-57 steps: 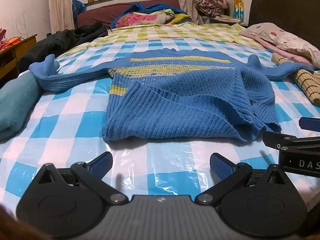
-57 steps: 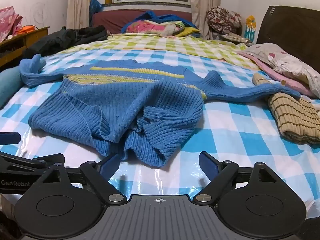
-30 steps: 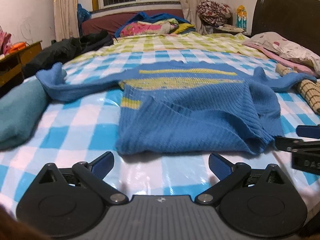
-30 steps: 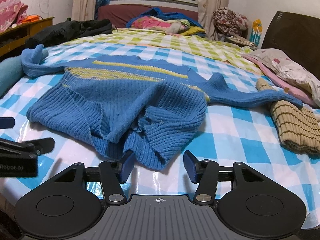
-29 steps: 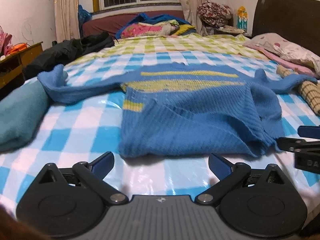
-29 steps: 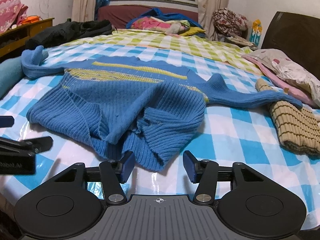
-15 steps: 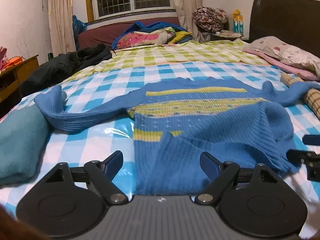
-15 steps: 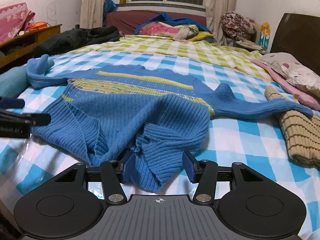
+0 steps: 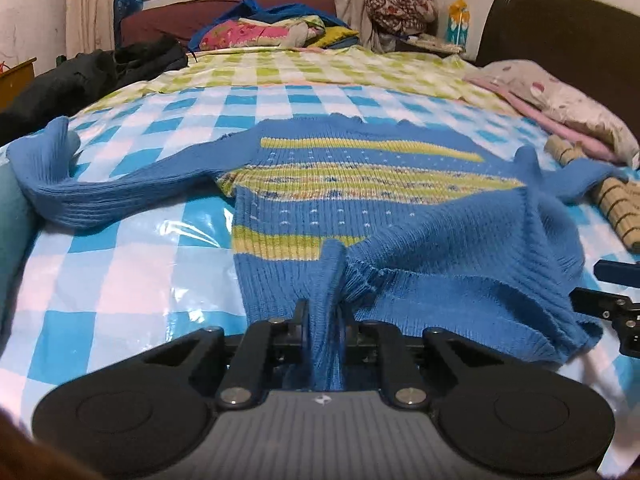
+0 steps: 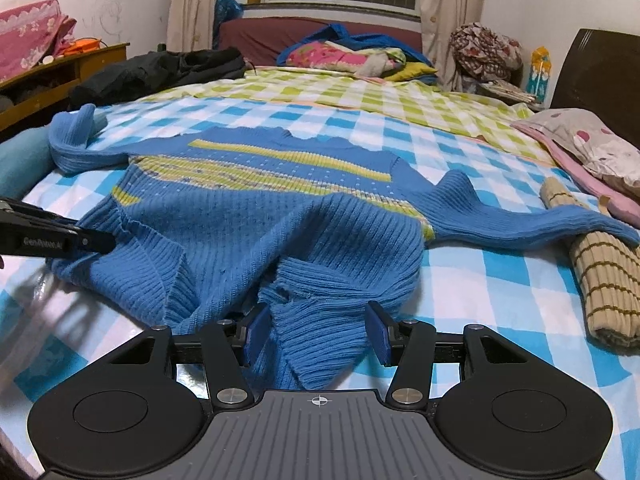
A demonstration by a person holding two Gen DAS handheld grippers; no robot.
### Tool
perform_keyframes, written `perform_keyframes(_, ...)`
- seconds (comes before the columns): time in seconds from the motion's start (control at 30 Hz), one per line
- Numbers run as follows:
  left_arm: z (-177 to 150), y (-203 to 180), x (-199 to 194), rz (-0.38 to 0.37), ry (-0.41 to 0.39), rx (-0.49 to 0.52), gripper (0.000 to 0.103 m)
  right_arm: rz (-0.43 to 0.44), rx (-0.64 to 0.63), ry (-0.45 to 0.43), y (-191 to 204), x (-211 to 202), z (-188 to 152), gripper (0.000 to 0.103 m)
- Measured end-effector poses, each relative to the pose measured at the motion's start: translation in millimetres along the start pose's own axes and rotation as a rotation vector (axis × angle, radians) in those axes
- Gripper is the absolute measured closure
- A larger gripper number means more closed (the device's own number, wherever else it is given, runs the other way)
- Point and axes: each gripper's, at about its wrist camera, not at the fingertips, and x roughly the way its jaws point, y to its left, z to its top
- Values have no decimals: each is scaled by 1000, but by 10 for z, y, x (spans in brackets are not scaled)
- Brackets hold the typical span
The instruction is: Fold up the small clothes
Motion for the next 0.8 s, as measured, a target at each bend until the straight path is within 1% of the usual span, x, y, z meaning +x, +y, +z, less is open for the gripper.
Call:
perform_keyframes(0.1, -25, 96, -89, -34, -7, -40, 86, 36, -19, -9, 29, -24, 33, 53)
perform_keyframes(0.17, -22, 170, -119, -49, -8, -76, 88, 55, -57, -16, 91, -14, 53, 50)
perform_keyframes(0.27, -28, 227, -184, -56, -19, -111, 90, 26, -133, -10, 211, 114, 59, 50)
perform_keyframes(0.3, -30, 233, -203, -54, -22, -112, 91, 5, -143, 7, 235, 194, 62, 51)
perform_keyframes(0.37, -41, 237, -225, -53, -25, -111, 91, -1, -115, 52, 206, 316, 73, 53)
perform_keyframes(0.4, -47, 235, -231, -54, -25, -111, 91, 5, -93, 59, 183, 342, 81, 53)
perform_keyframes(0.47, -55, 237, -240, -58, -27, -116, 91, 28, -46, 67, 109, 343, 93, 61)
perform_keyframes(0.53, -60, 242, -257, -73, -36, -126, 91, 44, -10, 77, 36, 325, 88, 80)
perform_keyframes(0.6, -51, 249, -288, -82, -44, -137, 91, 81, 43, 88, -50, 289, 82, 91)
perform_keyframes(0.7, -67, 246, -378, -87, -59, -142, 91, 99, 94, 84, -126, 183, 103, 98)
perform_keyframes(0.8, -105, 234, -466, -89, -66, -144, 91, 113, 121, 61, -189, 4, 111, 98)
